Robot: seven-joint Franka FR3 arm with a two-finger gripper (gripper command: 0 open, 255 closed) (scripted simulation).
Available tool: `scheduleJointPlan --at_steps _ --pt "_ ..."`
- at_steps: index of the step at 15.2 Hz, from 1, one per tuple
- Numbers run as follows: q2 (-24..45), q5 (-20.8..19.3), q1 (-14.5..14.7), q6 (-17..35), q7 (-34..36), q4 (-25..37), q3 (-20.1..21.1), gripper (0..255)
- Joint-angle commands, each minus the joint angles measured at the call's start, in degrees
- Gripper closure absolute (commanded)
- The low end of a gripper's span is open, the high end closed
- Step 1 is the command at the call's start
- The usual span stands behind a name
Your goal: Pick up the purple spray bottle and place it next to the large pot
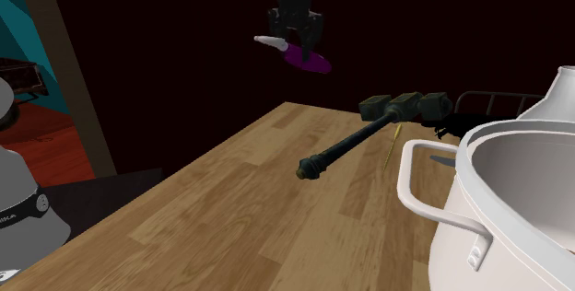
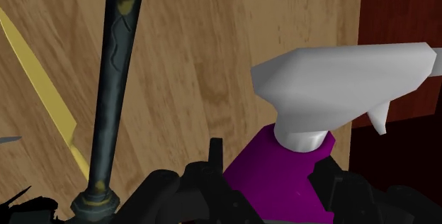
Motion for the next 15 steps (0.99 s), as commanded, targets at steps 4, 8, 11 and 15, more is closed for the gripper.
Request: scheduleJointPlan --at_steps 4,8,11,15 --pt "0.42 -0.06 -0.18 -4.05 0.59 4.49 -0.07 255" --pt "1.03 0.0 -0.37 -7.11 0.99 8.17 -0.13 255" --pt "-1.97 -0.12 -2.18 -6.77 -2.41 4.28 -1.49 255" --pt "-5.12 -0.33 -4.7 -6.81 -7.08 0.41 -3.5 255"
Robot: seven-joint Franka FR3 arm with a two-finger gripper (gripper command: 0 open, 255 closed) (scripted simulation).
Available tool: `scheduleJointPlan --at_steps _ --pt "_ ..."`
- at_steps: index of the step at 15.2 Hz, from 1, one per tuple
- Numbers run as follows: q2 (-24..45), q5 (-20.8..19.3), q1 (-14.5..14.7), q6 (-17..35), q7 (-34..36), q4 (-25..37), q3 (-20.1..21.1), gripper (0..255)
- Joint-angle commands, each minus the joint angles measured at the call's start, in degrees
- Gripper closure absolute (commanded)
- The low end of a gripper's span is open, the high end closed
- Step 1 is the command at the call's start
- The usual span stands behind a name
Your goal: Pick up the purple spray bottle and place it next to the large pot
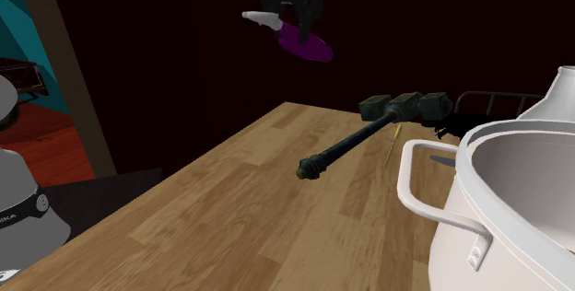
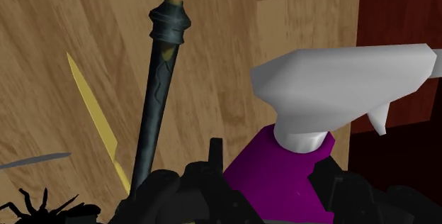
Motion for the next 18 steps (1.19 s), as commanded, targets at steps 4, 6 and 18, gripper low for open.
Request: scheduleJointPlan --at_steps 4,6,18 --pt "-3.1 -0.27 -3.21 -0.41 -6.17 -3.73 -2.82 255" --pt "-3.85 -0.35 -4.52 -0.79 -8.66 -4.53 -4.02 255" --pt "-3.12 0.27 -13.02 -4.6 -24.68 -3.12 -11.95 255"
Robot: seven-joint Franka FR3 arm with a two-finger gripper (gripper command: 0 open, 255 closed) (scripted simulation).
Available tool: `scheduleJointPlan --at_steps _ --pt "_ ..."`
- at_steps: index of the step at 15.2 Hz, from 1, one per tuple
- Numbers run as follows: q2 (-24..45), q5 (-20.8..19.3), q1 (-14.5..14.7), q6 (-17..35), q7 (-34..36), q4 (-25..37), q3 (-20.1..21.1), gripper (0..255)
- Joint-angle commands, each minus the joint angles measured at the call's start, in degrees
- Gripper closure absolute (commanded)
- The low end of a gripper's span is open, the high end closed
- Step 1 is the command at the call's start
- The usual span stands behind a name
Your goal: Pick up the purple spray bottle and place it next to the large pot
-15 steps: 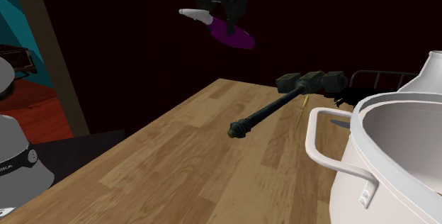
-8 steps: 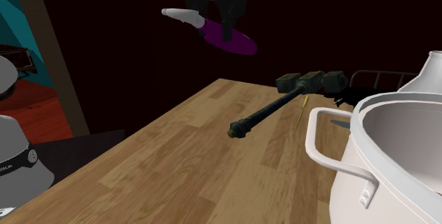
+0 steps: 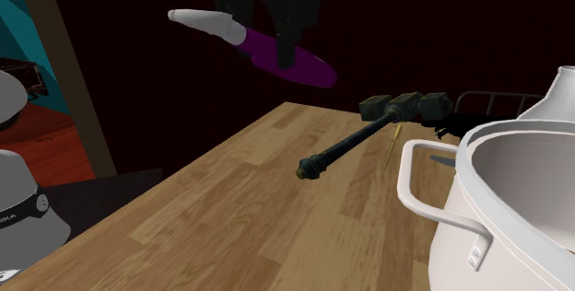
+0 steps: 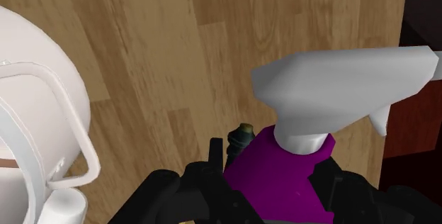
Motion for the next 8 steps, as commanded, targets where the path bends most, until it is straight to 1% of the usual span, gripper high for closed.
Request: scheduleJointPlan --at_steps 1,8 --pt "0.56 0.25 -1.6 -0.71 -3.0 0.64 -1.39 255" --pt "6.09 2.85 -8.05 -4.51 -13.24 7.21 -5.96 255"
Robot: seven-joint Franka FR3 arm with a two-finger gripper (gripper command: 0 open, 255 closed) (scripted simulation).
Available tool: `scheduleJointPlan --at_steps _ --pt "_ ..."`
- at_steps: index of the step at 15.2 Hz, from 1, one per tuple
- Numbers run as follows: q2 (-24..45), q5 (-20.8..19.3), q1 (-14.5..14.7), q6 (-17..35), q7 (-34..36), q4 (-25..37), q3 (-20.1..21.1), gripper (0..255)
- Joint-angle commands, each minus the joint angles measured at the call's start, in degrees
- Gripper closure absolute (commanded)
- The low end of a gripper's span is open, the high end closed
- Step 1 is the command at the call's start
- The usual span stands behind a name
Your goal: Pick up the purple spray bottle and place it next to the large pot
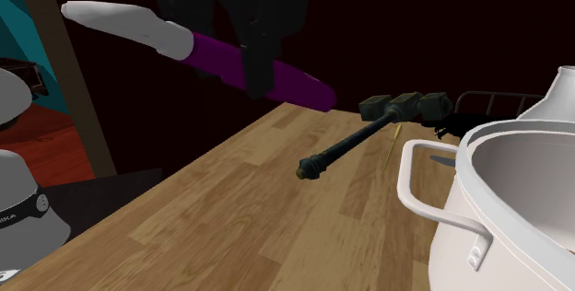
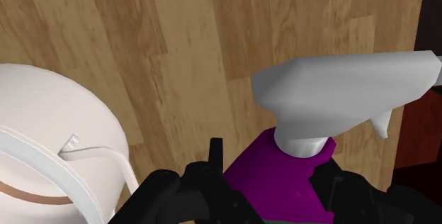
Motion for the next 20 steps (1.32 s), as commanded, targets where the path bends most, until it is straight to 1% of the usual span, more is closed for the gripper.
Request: scheduleJointPlan --at_steps 1,3,11,20 --pt "2.61 1.3 -2.33 -1.29 -3.39 2.86 -1.34 255" --pt "4.66 2.34 -4.4 -2.53 -5.9 5.34 -2.21 255" --pt "3.22 1.6 -3.37 4.17 -6.54 -2.61 -1.96 255" --pt "2.94 1.67 -2.8 11.08 -7.61 -9.84 -1.72 255"
